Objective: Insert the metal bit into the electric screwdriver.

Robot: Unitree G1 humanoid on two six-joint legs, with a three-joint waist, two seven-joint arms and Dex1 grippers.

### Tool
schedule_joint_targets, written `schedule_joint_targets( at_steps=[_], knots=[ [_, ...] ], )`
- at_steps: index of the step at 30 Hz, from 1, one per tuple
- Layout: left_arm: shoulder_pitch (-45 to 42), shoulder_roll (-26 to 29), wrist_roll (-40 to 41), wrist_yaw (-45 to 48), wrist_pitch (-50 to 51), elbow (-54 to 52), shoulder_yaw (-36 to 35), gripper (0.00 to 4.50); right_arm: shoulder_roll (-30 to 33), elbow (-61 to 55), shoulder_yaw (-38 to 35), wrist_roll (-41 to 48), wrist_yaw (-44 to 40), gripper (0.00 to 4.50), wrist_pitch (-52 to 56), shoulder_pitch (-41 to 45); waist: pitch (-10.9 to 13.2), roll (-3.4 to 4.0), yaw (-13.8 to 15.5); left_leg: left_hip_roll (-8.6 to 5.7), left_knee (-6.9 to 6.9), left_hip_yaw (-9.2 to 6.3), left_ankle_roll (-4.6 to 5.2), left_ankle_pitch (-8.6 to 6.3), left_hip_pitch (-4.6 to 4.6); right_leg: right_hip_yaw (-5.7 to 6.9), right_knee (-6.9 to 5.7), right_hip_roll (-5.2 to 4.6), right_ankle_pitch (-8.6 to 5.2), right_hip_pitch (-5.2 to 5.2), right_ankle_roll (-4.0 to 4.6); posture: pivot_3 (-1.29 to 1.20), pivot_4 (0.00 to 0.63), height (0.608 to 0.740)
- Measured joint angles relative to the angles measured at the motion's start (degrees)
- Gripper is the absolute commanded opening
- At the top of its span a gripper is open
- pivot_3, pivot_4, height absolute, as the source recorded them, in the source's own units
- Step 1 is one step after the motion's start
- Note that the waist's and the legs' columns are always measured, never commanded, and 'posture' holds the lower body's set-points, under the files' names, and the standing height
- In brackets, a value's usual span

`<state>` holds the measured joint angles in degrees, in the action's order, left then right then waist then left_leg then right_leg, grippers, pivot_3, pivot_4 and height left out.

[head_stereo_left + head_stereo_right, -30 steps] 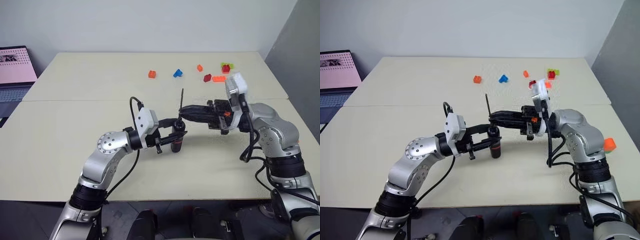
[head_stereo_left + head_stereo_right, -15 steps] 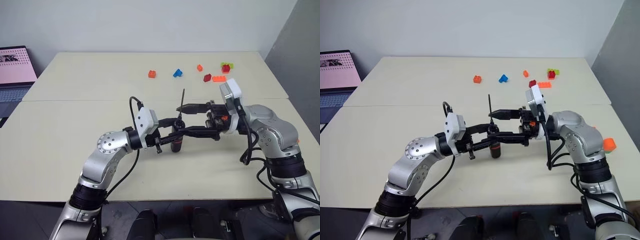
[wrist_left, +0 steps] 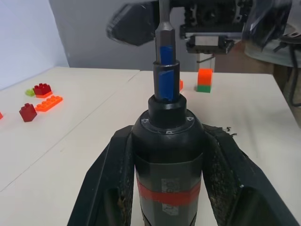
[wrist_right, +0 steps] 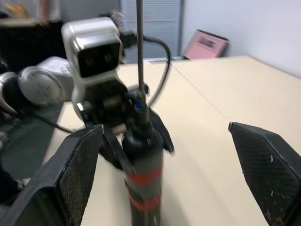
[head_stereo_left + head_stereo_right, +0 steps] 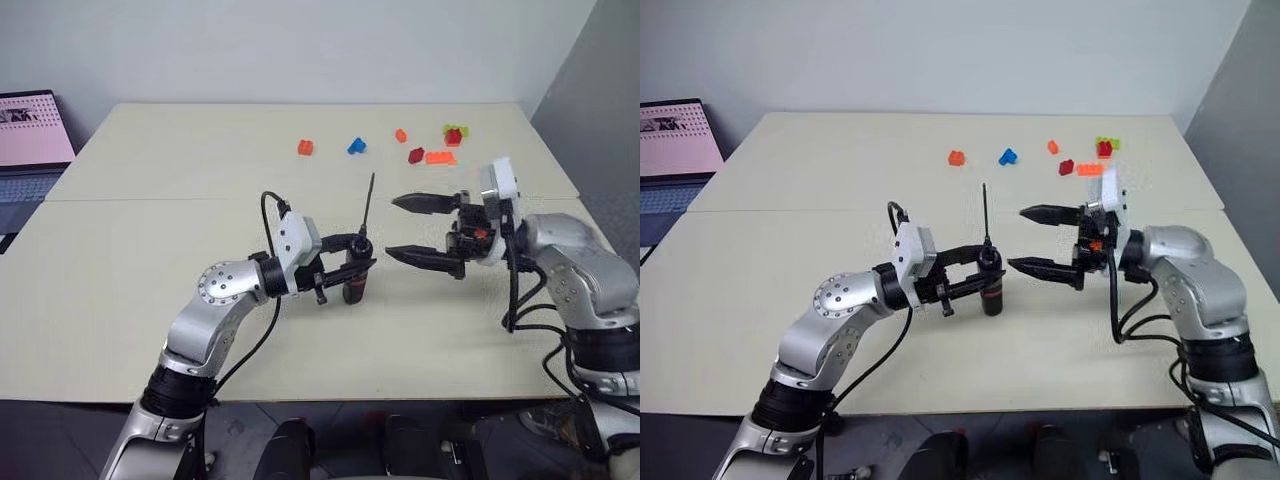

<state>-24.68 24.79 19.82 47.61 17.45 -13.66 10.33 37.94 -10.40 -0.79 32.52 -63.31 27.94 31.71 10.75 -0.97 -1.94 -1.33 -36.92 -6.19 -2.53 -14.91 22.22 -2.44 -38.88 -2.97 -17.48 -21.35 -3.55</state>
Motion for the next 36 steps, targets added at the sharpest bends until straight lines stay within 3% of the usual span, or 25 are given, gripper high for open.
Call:
schedule_joint_targets(
  at_steps=[4, 7, 12, 16, 25, 27, 36],
  knots=[
    [-5.78, 4.81, -6.97, -1.53, 1.39, 0.26, 1.64, 1.64, 4.20, -2.60, -1.29, -1.11, 1.60, 4.50, 0.71, -1.64, 0.06, -0.04, 0.03, -0.04, -0.01, -0.03, -0.01, 0.00, 0.20, 0.07, 0.01, 0.16, 0.00, -0.15, 0.00, 0.00, 0.150, 0.740],
    [-12.66, 11.49, -14.46, -0.06, 0.95, 3.33, 3.77, 1.64, 9.97, -3.19, -3.49, -2.28, 1.58, 4.50, 1.76, -2.74, 0.13, -0.04, 0.18, -0.06, -0.05, -0.03, -0.01, 0.01, 0.50, 0.05, 0.00, 0.09, 0.00, -0.39, 0.01, 0.00, 0.150, 0.740],
    [-19.54, 17.56, -27.48, 5.10, -5.55, 13.31, 12.40, 1.64, 20.71, -4.60, -5.74, -4.27, -1.38, 4.50, 2.73, -3.88, 0.17, 0.02, 0.32, -0.10, -0.02, 0.08, 0.00, 0.01, 0.75, 0.04, 0.24, -0.09, 0.00, -0.54, 0.02, 0.00, 0.150, 0.740],
    [-23.46, 13.43, -34.28, 7.25, -13.30, 23.48, 19.37, 1.64, 24.99, -12.06, -6.55, -3.20, -4.62, 4.50, 2.84, -5.43, 0.17, 0.01, 0.45, -0.14, -0.02, 0.12, 0.00, 0.00, 0.87, 0.09, 0.39, -0.10, -0.01, -0.53, 0.02, 0.00, 0.150, 0.740],
    [-26.70, 5.14, -40.31, 9.19, -19.16, 36.80, 21.75, 1.64, 25.03, -16.25, -2.96, -3.17, -4.22, 4.50, 3.95, -5.35, 0.18, -0.01, 0.29, -0.11, -0.08, 0.14, 0.02, 0.02, 0.76, 0.10, 0.24, -0.09, -0.01, -0.45, 0.00, 0.00, 0.150, 0.740],
    [-26.79, 4.73, -40.44, 9.47, -19.22, 37.13, 21.51, 2.34, 24.96, -16.24, -2.69, -3.19, -4.19, 4.50, 3.93, -5.25, 0.17, 0.01, 0.31, -0.12, -0.08, 0.13, 0.02, 0.02, 0.74, 0.10, 0.24, -0.10, -0.01, -0.43, 0.00, 0.00, 0.150, 0.740],
    [-24.00, 3.55, -37.94, 12.84, -15.26, 33.09, 17.53, 4.15, 24.86, -13.90, -1.22, -4.90, -4.23, 4.50, 3.53, -2.99, 0.16, -0.01, 0.35, -0.11, -0.13, 0.07, 0.03, 0.02, 0.71, 0.12, 0.16, -0.11, -0.01, -0.40, 0.00, 0.00, 0.150, 0.740]
  ],
)
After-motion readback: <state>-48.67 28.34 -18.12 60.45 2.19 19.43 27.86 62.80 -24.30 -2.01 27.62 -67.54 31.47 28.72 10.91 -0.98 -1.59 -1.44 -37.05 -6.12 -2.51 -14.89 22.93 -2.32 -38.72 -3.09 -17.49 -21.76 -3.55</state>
